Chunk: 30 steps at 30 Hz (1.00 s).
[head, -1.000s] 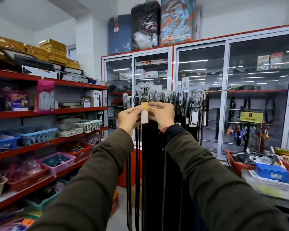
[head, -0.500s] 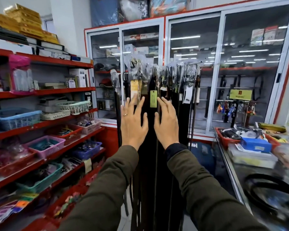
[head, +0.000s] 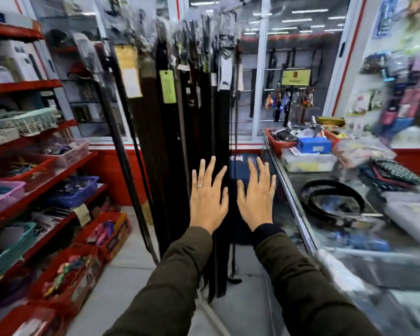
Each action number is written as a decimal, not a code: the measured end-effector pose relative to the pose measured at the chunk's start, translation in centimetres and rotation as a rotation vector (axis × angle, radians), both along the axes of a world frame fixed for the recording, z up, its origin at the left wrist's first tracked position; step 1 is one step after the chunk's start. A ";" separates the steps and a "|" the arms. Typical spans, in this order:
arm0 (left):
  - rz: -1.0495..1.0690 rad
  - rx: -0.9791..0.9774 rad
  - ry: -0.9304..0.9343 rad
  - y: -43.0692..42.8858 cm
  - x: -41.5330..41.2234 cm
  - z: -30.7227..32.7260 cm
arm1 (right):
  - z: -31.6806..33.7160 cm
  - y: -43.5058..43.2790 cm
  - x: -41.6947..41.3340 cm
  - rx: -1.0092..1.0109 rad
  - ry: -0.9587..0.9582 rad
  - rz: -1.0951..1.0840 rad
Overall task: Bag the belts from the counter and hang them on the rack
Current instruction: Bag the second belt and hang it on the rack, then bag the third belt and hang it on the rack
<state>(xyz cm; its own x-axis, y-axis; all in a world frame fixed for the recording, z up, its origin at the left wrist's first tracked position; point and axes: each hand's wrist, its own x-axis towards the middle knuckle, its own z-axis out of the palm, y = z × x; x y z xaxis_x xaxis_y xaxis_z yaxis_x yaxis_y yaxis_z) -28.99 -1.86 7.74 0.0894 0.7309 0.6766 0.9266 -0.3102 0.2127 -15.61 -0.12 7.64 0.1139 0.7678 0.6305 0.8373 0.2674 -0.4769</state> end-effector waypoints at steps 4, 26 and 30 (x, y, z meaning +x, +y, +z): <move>-0.097 -0.082 -0.009 1.6 4.2 -2.7 | -3.3 0.2 5.1 -0.103 0.047 -0.140; -0.634 -0.858 0.399 14.0 32.2 -8.6 | -12.8 5.3 29.2 -0.495 1.461 -0.347; -0.568 -0.845 0.454 14.7 34.3 -9.1 | -13.8 6.0 30.2 -0.459 1.566 -0.327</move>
